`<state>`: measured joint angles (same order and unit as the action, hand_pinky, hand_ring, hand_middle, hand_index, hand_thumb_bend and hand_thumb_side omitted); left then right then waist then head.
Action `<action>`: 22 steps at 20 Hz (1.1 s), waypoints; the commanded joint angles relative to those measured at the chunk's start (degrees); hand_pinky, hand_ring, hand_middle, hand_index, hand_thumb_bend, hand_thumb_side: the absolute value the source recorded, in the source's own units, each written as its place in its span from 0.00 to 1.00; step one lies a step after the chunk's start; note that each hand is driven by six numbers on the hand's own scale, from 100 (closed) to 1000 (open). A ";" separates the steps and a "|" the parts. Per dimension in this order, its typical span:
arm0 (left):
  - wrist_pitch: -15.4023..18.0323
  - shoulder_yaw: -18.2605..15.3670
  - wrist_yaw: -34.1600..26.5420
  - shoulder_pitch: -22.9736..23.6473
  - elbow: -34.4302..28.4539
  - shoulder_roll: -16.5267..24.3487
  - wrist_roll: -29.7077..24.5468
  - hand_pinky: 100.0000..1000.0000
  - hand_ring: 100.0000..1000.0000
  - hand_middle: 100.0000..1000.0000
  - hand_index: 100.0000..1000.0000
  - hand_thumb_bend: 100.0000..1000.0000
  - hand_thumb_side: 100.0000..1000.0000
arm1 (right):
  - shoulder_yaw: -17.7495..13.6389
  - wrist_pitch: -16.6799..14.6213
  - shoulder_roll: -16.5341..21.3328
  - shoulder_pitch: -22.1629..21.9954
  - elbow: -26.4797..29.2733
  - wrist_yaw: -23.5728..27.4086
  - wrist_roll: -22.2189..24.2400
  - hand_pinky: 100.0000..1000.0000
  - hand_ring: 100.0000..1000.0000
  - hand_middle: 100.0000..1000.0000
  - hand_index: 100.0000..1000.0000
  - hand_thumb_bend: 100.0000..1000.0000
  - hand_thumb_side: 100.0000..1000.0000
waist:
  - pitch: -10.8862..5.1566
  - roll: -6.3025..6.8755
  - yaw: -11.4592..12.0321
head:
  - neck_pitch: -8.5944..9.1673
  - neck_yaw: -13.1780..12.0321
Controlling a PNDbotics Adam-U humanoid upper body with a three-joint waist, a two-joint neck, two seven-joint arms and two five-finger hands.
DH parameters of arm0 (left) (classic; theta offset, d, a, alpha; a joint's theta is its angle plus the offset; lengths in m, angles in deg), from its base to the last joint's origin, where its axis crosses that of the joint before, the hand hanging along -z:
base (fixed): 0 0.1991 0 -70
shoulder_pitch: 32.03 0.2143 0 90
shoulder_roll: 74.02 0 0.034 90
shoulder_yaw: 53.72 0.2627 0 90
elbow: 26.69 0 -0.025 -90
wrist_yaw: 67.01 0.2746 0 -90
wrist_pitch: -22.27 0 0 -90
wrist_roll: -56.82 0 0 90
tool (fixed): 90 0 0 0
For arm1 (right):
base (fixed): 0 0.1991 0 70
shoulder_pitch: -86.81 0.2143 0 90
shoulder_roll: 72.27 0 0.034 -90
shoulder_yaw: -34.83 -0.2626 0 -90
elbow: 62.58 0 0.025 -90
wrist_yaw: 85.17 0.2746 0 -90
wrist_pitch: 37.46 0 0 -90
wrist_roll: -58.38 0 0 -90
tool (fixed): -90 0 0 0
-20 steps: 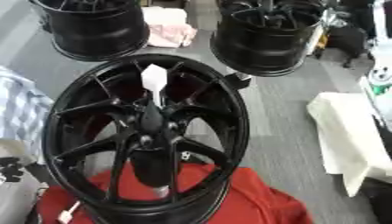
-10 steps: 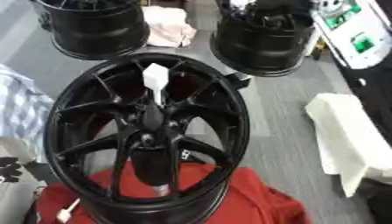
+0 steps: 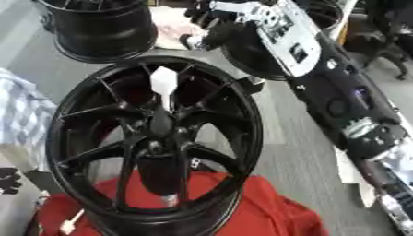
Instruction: Pull the pin out of the wheel hub.
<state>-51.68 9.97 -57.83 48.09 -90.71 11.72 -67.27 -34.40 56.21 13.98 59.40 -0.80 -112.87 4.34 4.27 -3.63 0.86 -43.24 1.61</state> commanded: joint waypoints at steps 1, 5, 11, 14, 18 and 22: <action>0.13 0.29 0.12 -0.49 -1.09 1.51 -0.26 0.66 0.63 0.60 0.74 0.45 0.47 | -0.63 -1.15 -1.18 1.74 -1.33 -2.46 1.24 0.82 0.89 0.88 0.96 0.21 0.50 | -1.00 0.50 0.15 | 0.10 0.37; 0.06 0.33 0.16 -0.57 -1.16 1.41 -0.36 0.66 0.63 0.60 0.74 0.45 0.46 | -0.42 -1.94 -2.74 1.63 -1.85 -3.90 2.54 0.82 0.89 0.88 0.97 0.23 0.50 | -1.04 0.53 0.29 | 0.18 0.53; -0.02 0.39 0.16 -0.62 -1.20 1.32 -0.48 0.66 0.63 0.60 0.74 0.45 0.47 | 0.08 -2.48 -4.36 1.60 -2.09 -7.02 4.55 0.82 0.88 0.89 0.97 0.23 0.50 | -1.12 0.58 0.45 | 0.22 0.81; -0.06 0.43 0.16 -0.64 -1.23 1.29 -0.55 0.66 0.63 0.60 0.74 0.45 0.47 | 0.31 -2.86 -5.14 1.48 -2.42 -9.19 5.74 0.81 0.87 0.87 0.97 0.24 0.48 | -1.19 0.56 0.53 | 0.20 0.97; -0.17 0.46 0.14 -0.71 -1.33 1.22 -0.68 0.66 0.63 0.60 0.74 0.45 0.47 | 0.40 -3.73 -6.17 1.31 -2.95 -11.97 7.65 0.80 0.84 0.83 0.95 0.23 0.47 | -1.24 0.57 0.65 | 0.21 1.04; -0.26 0.49 0.13 -0.77 -1.43 1.16 -0.76 0.65 0.63 0.60 0.74 0.45 0.47 | 0.40 -4.39 -6.90 1.12 -3.35 -13.98 9.25 0.76 0.79 0.77 0.92 0.21 0.46 | -1.28 0.55 0.76 | 0.16 1.12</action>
<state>-52.00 10.30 -57.67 47.93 -90.90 11.69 -67.82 -33.64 52.03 6.84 59.45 -4.49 -125.93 13.08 4.23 -3.60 1.59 -43.23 2.61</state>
